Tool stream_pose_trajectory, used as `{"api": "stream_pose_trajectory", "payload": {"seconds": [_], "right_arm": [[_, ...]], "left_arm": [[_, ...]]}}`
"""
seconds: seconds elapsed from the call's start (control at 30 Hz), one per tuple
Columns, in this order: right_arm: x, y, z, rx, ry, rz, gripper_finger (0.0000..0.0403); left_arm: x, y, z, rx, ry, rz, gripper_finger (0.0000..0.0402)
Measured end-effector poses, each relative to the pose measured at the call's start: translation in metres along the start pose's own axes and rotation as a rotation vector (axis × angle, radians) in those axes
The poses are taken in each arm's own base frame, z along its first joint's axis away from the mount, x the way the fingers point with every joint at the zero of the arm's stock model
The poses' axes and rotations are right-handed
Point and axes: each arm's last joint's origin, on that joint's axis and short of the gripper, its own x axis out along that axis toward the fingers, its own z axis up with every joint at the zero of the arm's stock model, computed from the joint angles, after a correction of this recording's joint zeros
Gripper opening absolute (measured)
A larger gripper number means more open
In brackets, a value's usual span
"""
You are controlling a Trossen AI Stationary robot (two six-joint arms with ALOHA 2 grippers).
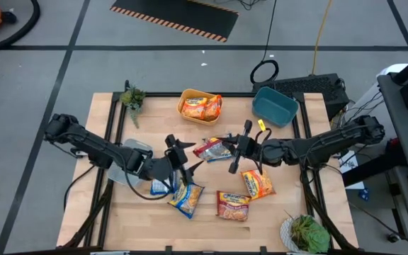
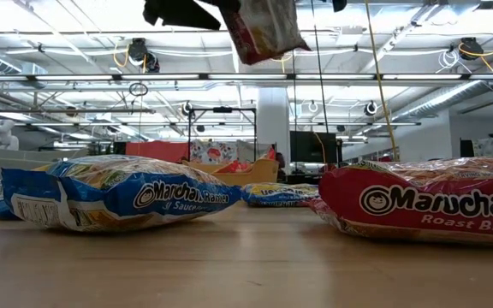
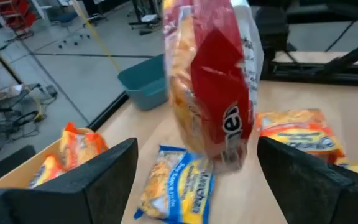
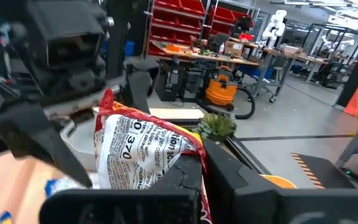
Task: Sort Maruchan noodles
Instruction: Put the top red bag into the blue bin
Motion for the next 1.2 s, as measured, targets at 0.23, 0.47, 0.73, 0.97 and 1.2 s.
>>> {"api": "stream_pose_trajectory", "payload": {"seconds": [0.23,0.47,0.73,0.97,1.2], "right_arm": [[0.002,0.006,0.0,-0.012,-0.026,0.032,0.0],[0.005,0.007,-0.001,-0.013,-0.033,0.086,0.0],[0.004,0.009,-0.003,-0.031,-0.013,0.089,0.0004],[0.001,0.01,-0.002,-0.026,-0.012,0.094,0.0062],[-0.01,0.002,-0.005,0.01,0.09,0.104,0.0151]], "left_arm": [[0.01,-0.004,0.003,-0.036,-0.048,-0.042,0.0335],[0.014,-0.002,0.004,0.01,-0.064,-0.036,0.0286],[0.013,-0.004,0.003,0.065,-0.06,-0.081,0.0164],[0.012,-0.006,0.002,0.149,-0.053,-0.083,0.0151],[0.012,-0.005,-0.005,0.24,0.003,-0.079,0.0151]]}}
